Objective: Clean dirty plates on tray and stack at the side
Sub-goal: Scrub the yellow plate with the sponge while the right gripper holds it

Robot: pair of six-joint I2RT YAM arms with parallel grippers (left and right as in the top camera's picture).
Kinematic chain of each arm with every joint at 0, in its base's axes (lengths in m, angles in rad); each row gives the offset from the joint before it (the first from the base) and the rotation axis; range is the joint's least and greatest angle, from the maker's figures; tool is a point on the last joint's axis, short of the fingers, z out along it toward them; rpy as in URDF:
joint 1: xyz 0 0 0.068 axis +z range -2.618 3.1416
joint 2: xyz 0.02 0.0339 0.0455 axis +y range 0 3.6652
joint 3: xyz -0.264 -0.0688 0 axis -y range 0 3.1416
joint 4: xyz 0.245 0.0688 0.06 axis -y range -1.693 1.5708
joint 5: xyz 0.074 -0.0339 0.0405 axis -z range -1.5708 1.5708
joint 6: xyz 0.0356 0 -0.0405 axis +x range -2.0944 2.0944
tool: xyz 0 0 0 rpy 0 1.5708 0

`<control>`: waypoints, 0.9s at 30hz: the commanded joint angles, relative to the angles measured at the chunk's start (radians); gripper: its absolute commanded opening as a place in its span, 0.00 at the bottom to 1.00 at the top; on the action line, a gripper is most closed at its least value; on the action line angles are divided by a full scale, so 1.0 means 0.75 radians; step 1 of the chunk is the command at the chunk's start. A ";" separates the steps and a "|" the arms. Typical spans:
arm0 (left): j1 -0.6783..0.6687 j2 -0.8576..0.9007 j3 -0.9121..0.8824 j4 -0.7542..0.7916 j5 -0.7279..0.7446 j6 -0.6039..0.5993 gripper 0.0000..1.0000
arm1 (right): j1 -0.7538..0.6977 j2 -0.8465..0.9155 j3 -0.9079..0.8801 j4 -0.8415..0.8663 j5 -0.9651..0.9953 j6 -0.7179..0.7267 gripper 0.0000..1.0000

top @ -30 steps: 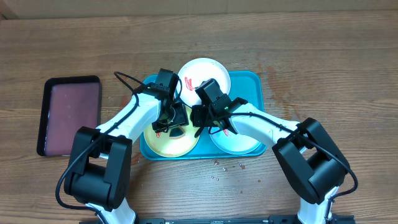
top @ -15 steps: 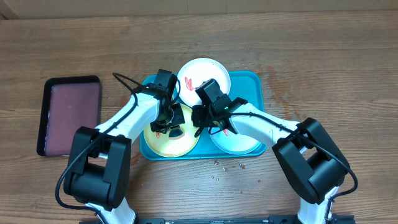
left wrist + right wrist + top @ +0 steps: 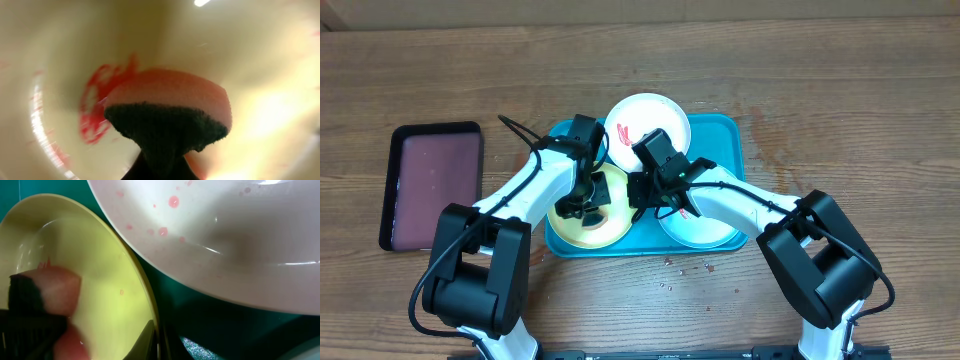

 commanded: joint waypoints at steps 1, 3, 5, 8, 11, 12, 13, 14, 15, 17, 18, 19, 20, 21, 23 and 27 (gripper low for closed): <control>0.013 -0.004 -0.001 -0.056 -0.243 0.017 0.04 | -0.007 0.022 0.037 -0.002 0.025 0.007 0.04; 0.013 -0.004 -0.001 -0.078 -0.300 0.017 0.04 | -0.007 0.022 0.037 -0.004 0.025 0.007 0.04; 0.014 -0.005 0.008 -0.086 -0.347 0.017 0.04 | -0.007 0.022 0.040 -0.007 0.025 0.007 0.04; 0.017 -0.008 0.064 -0.135 -0.364 0.037 0.04 | -0.007 0.022 0.061 -0.045 0.027 0.006 0.04; 0.017 -0.017 0.140 -0.173 -0.322 0.048 0.04 | -0.007 0.022 0.064 -0.051 0.031 0.006 0.04; 0.017 -0.017 0.170 -0.160 -0.226 0.094 0.04 | -0.007 0.022 0.064 -0.049 0.028 -0.004 0.04; 0.017 -0.017 0.181 -0.135 -0.145 0.144 0.04 | -0.007 0.022 0.064 -0.045 0.019 -0.022 0.04; 0.017 -0.017 0.182 -0.096 -0.050 0.204 0.04 | -0.007 0.022 0.067 -0.046 0.018 -0.024 0.04; 0.017 -0.016 0.182 -0.044 0.076 0.273 0.04 | -0.007 0.022 0.068 -0.047 0.018 -0.024 0.04; 0.015 -0.005 0.181 0.029 0.254 0.333 0.04 | -0.007 0.022 0.069 -0.047 0.018 -0.026 0.04; 0.014 0.002 0.181 0.049 0.289 0.332 0.04 | -0.007 0.022 0.069 -0.047 0.013 -0.036 0.04; 0.014 0.013 0.180 0.068 0.309 0.332 0.04 | -0.007 0.022 0.070 -0.046 -0.005 -0.057 0.04; 0.014 0.024 0.180 0.081 0.317 0.332 0.04 | -0.007 0.022 0.071 -0.048 -0.015 -0.068 0.04; 0.014 0.038 0.180 0.090 0.315 0.333 0.04 | -0.007 0.022 0.072 -0.051 -0.016 -0.071 0.04; 0.015 0.075 0.179 0.096 0.312 0.337 0.04 | -0.007 0.022 0.072 -0.051 -0.016 -0.086 0.04; 0.025 0.171 0.179 0.076 0.222 0.337 0.04 | -0.007 0.022 0.099 -0.087 -0.002 -0.154 0.04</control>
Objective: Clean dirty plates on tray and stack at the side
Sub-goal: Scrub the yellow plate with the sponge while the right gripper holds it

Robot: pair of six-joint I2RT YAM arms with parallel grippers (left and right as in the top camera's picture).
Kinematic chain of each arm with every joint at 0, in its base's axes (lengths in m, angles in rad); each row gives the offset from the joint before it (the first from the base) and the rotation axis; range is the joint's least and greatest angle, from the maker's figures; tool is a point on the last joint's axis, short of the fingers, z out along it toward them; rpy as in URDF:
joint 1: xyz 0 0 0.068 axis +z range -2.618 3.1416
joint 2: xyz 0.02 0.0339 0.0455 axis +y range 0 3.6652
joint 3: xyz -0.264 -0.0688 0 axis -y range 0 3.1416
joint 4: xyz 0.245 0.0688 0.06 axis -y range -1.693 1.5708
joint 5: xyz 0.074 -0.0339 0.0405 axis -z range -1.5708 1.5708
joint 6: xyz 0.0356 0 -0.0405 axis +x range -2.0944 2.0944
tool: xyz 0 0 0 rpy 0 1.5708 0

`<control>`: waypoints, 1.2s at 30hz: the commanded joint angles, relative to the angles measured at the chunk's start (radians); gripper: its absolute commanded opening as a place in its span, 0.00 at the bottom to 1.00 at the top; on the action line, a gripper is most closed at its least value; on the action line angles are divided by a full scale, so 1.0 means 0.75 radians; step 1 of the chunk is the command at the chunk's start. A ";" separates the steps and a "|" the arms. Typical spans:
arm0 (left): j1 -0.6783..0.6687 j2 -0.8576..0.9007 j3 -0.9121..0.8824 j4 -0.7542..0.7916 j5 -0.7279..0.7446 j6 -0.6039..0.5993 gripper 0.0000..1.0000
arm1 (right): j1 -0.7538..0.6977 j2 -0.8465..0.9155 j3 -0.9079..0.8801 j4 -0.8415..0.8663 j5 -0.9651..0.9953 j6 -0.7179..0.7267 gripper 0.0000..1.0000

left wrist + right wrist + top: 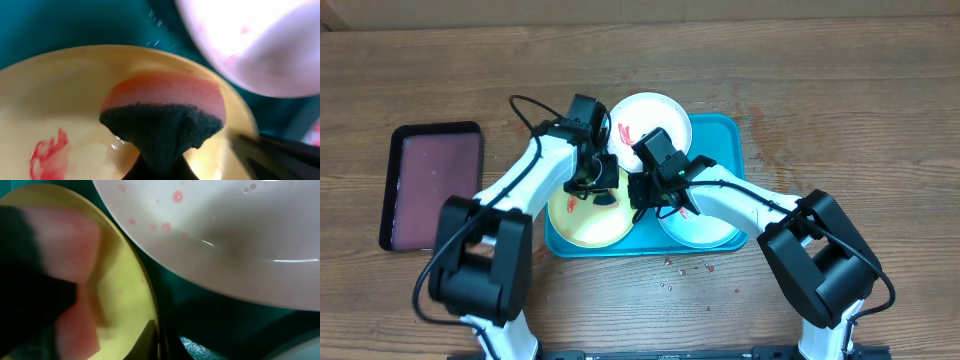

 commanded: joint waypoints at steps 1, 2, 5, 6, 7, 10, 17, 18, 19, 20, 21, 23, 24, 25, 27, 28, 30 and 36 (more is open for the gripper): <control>0.013 0.117 0.021 -0.021 -0.053 0.042 0.04 | -0.003 0.020 0.081 -0.036 0.008 -0.089 0.04; 0.017 0.144 0.021 -0.034 -0.097 0.042 0.04 | -0.003 0.020 0.095 -0.062 0.027 -0.097 0.04; 0.023 0.203 0.021 -0.080 -0.240 0.042 0.04 | -0.003 0.020 0.111 -0.096 0.053 -0.120 0.04; 0.026 0.218 0.021 -0.102 -0.310 0.041 0.04 | -0.003 0.020 0.111 -0.097 0.060 -0.120 0.04; 0.028 0.227 0.021 -0.118 -0.367 0.040 0.04 | -0.003 0.020 0.111 -0.097 0.062 -0.120 0.04; 0.028 0.236 0.021 -0.183 -0.559 0.002 0.04 | -0.003 0.020 0.111 -0.096 0.061 -0.119 0.04; 0.035 0.233 0.025 -0.299 -0.789 -0.079 0.04 | -0.003 0.020 0.111 -0.095 0.061 -0.119 0.04; 0.042 0.233 0.035 -0.323 -0.812 -0.080 0.04 | -0.003 0.020 0.111 -0.095 0.061 -0.119 0.04; 0.044 0.233 0.043 -0.338 -0.821 -0.081 0.04 | -0.003 0.020 0.111 -0.095 0.062 -0.118 0.04; 0.050 0.233 0.063 -0.370 -0.834 -0.095 0.04 | -0.003 0.020 0.111 -0.095 0.061 -0.114 0.04; 0.054 0.233 0.093 -0.410 -0.839 -0.116 0.04 | -0.003 0.020 0.111 -0.095 0.061 -0.114 0.04; 0.056 0.233 0.157 -0.475 -0.837 -0.159 0.04 | -0.003 0.020 0.111 -0.095 0.061 -0.114 0.04; 0.056 0.233 0.201 -0.512 -0.816 -0.178 0.04 | -0.003 0.020 0.111 -0.095 0.061 -0.114 0.04; 0.056 0.233 0.233 -0.531 -0.781 -0.179 0.04 | -0.003 0.020 0.111 -0.095 0.061 -0.114 0.04; 0.053 0.232 0.292 -0.534 -0.578 -0.173 0.04 | -0.003 0.020 0.111 -0.094 0.061 -0.115 0.04; 0.053 0.232 0.294 -0.509 -0.475 -0.155 0.04 | -0.003 0.020 0.111 -0.094 0.061 -0.114 0.04; 0.054 0.234 0.287 -0.438 -0.223 -0.061 0.04 | -0.003 0.020 0.111 -0.094 0.061 -0.115 0.04; 0.033 0.236 0.171 -0.241 0.134 0.161 0.04 | -0.003 0.020 0.111 -0.093 0.061 -0.115 0.04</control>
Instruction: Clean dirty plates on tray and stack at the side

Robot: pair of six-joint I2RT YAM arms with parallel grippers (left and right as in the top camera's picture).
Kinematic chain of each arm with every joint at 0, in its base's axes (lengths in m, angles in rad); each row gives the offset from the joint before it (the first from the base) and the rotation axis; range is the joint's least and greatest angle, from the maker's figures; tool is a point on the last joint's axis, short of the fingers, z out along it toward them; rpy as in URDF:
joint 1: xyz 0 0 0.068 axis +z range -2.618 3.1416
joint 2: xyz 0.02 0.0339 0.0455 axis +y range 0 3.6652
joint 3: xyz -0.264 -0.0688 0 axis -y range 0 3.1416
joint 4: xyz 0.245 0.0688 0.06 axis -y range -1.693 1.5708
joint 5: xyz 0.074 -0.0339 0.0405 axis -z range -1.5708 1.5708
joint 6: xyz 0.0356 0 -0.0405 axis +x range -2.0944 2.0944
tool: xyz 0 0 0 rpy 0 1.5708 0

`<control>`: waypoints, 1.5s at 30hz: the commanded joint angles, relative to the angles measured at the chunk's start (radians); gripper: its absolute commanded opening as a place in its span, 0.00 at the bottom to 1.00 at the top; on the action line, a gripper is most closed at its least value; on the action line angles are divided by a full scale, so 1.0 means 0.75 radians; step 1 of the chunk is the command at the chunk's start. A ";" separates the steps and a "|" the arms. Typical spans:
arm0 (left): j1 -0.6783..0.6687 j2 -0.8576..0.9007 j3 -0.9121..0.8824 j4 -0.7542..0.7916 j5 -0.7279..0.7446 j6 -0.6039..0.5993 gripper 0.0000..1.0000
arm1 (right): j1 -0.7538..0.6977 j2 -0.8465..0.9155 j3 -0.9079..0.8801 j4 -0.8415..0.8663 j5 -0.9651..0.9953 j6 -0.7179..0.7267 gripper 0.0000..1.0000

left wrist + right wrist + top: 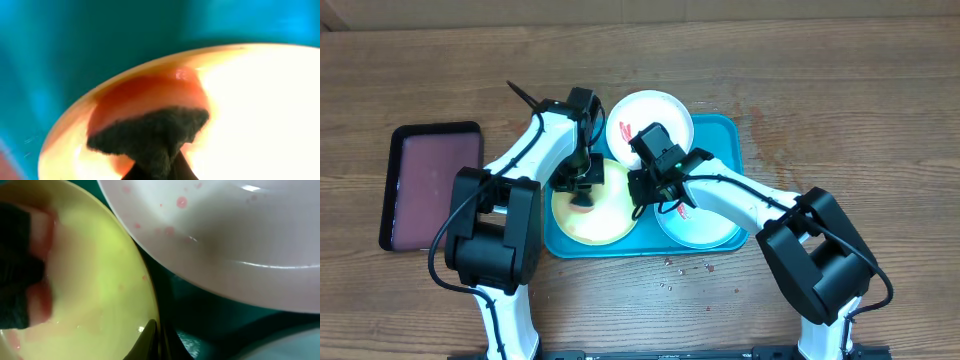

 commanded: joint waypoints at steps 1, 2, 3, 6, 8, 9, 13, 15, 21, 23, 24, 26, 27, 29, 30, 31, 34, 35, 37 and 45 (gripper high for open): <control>-0.025 0.017 -0.099 0.089 0.306 0.136 0.04 | 0.001 -0.005 0.030 0.014 -0.007 -0.010 0.04; -0.027 0.017 -0.127 0.104 0.277 0.135 0.04 | 0.001 -0.005 0.030 0.015 -0.007 -0.009 0.04; -0.026 0.017 -0.149 0.109 0.237 0.129 0.04 | 0.001 -0.005 0.030 0.016 -0.007 -0.010 0.04; -0.011 0.017 -0.193 0.058 -0.033 0.027 0.04 | 0.001 -0.005 0.030 0.017 -0.007 -0.010 0.04; 0.010 0.017 -0.190 -0.019 -0.244 -0.090 0.04 | 0.001 -0.005 0.030 0.018 -0.007 -0.009 0.04; 0.015 0.016 -0.184 -0.049 -0.311 -0.126 0.04 | 0.001 -0.005 0.030 0.020 -0.007 -0.010 0.04; 0.047 0.008 -0.102 -0.214 -0.520 -0.284 0.04 | 0.001 -0.005 0.030 0.030 -0.007 -0.010 0.04; 0.055 -0.015 -0.033 -0.277 -0.548 -0.342 0.04 | 0.001 -0.005 0.030 0.030 -0.007 -0.010 0.04; 0.066 -0.270 0.108 -0.286 -0.427 -0.349 0.04 | 0.001 -0.015 0.030 0.028 -0.007 -0.017 0.04; 0.068 -0.382 0.108 -0.261 -0.384 -0.349 0.04 | 0.002 -0.034 0.030 0.026 -0.007 -0.043 0.04; 0.071 -0.435 0.108 -0.253 -0.374 -0.349 0.04 | 0.004 -0.048 0.030 0.024 -0.007 -0.057 0.04; 0.088 -0.538 0.108 -0.248 -0.362 -0.349 0.04 | 0.008 -0.085 0.030 0.015 -0.003 -0.080 0.04; 0.099 -0.573 0.108 -0.251 -0.362 -0.349 0.04 | 0.011 -0.104 0.030 0.010 0.007 -0.080 0.04; 0.146 -0.654 0.108 -0.270 -0.357 -0.349 0.04 | 0.025 -0.161 0.030 -0.003 0.073 -0.080 0.04; 0.178 -0.681 0.108 -0.279 -0.351 -0.349 0.04 | 0.035 -0.190 0.032 -0.011 0.125 -0.080 0.04; 0.202 -0.696 0.108 -0.285 -0.349 -0.348 0.04 | 0.044 -0.209 0.037 -0.022 0.176 -0.080 0.04; 0.308 -0.727 0.108 -0.334 -0.351 -0.348 0.04 | 0.094 -0.276 0.093 -0.111 0.467 -0.106 0.04; 0.361 -0.726 0.108 -0.361 -0.352 -0.347 0.04 | 0.120 -0.292 0.130 -0.155 0.590 -0.152 0.04; 0.426 -0.723 0.103 -0.385 -0.359 -0.342 0.04 | 0.154 -0.305 0.185 -0.208 0.771 -0.210 0.04; 0.706 -0.722 0.079 -0.408 -0.279 -0.334 0.04 | 0.345 -0.307 0.335 -0.172 1.736 -0.711 0.04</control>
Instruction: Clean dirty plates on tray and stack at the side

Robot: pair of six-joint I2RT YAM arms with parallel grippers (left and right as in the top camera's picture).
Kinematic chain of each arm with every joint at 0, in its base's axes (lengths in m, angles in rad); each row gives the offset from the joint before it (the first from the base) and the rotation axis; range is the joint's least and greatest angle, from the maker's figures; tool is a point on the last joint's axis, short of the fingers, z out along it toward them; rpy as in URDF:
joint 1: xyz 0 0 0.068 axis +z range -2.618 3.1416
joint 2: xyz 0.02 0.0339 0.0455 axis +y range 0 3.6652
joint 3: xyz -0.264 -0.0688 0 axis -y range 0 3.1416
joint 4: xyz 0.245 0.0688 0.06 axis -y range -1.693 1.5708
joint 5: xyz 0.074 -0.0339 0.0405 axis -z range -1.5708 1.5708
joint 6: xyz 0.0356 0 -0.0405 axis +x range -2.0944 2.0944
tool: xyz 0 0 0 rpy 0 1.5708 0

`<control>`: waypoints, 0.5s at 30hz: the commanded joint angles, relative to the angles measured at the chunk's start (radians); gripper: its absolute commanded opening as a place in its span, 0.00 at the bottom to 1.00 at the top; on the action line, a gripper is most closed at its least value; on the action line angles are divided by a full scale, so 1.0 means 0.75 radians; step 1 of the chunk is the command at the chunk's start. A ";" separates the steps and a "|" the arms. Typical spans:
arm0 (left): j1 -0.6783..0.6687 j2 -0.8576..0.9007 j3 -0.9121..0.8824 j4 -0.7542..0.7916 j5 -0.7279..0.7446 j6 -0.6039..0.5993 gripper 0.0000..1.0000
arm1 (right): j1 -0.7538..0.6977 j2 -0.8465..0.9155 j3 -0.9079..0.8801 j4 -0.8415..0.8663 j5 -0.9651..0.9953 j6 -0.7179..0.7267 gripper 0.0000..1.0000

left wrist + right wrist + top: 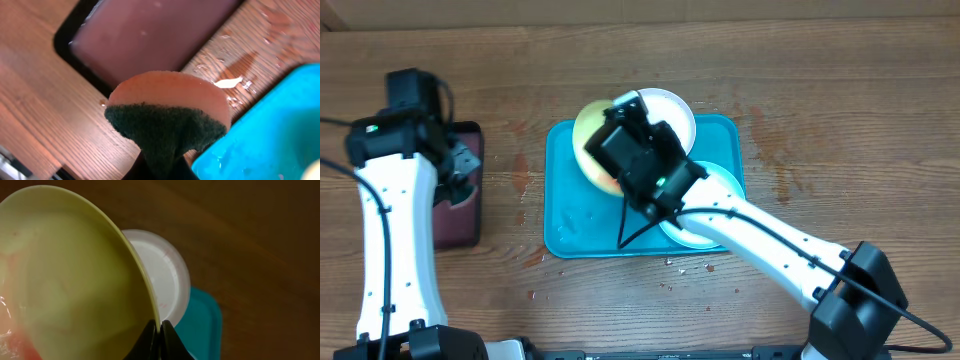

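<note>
My right gripper [160, 332] is shut on the rim of the yellow plate [70, 280], held tilted above the blue tray [560, 215]; a pinkish film shows at its lower left. From overhead the yellow plate [588, 135] peeks out from behind the raised right wrist. A white plate with red smears [672, 108] lies at the tray's back edge, and a pale plate [715, 195] at its right. My left gripper [159, 165] is shut on a pink and dark green sponge [167, 107], over the table beside the dark basin.
A black basin of pinkish water [150, 35] stands left of the tray, with my left arm [395, 170] above it. Water drops [225, 82] wet the wood between the basin and the tray. Small specks [670, 265] lie in front of the tray.
The left gripper has moved with the sponge from the yellow plate to the far left, by the basin. The right gripper now holds the yellow plate up off the tray, tilted.
The sponge was pressed in the yellow plate over red smears while my right gripper pinched the plate's rim on the tray. It then sat at other spots in the plate, and the red marks faded. Now the plate is up in the air and the sponge is by the basin.
</note>
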 commanded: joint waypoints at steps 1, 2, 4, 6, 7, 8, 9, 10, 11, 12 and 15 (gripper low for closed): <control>0.097 -0.002 -0.013 -0.011 0.056 -0.008 0.04 | 0.090 -0.045 0.047 0.120 0.638 -0.429 0.04; 0.108 -0.002 -0.013 -0.012 0.067 -0.008 0.04 | 0.105 -0.045 0.047 0.157 0.680 -0.506 0.04; 0.136 -0.001 -0.013 -0.012 0.077 -0.008 0.04 | 0.144 -0.045 0.047 0.257 0.753 -0.699 0.04; 0.142 -0.001 -0.013 -0.012 0.076 -0.008 0.04 | 0.182 -0.045 0.047 0.361 0.803 -0.862 0.04; 0.142 -0.001 -0.013 -0.012 0.076 -0.008 0.04 | 0.218 -0.045 0.047 0.480 0.839 -1.000 0.04; 0.142 -0.001 -0.013 -0.013 0.076 -0.008 0.04 | 0.232 -0.045 0.047 0.531 0.849 -1.056 0.04; 0.142 -0.001 -0.013 -0.013 0.074 -0.007 0.04 | 0.245 -0.045 0.047 0.577 0.855 -1.108 0.04; 0.142 -0.001 -0.013 -0.013 0.068 -0.007 0.04 | 0.257 -0.045 0.047 0.630 0.863 -1.167 0.04; 0.142 -0.001 -0.014 -0.013 0.062 -0.007 0.04 | 0.267 -0.045 0.047 0.689 0.874 -1.236 0.04; 0.142 -0.001 -0.014 -0.013 0.062 -0.007 0.04 | 0.274 -0.045 0.047 0.731 0.881 -1.278 0.04; 0.142 -0.001 -0.014 -0.013 0.062 -0.007 0.04 | 0.280 -0.045 0.047 0.791 0.882 -1.285 0.04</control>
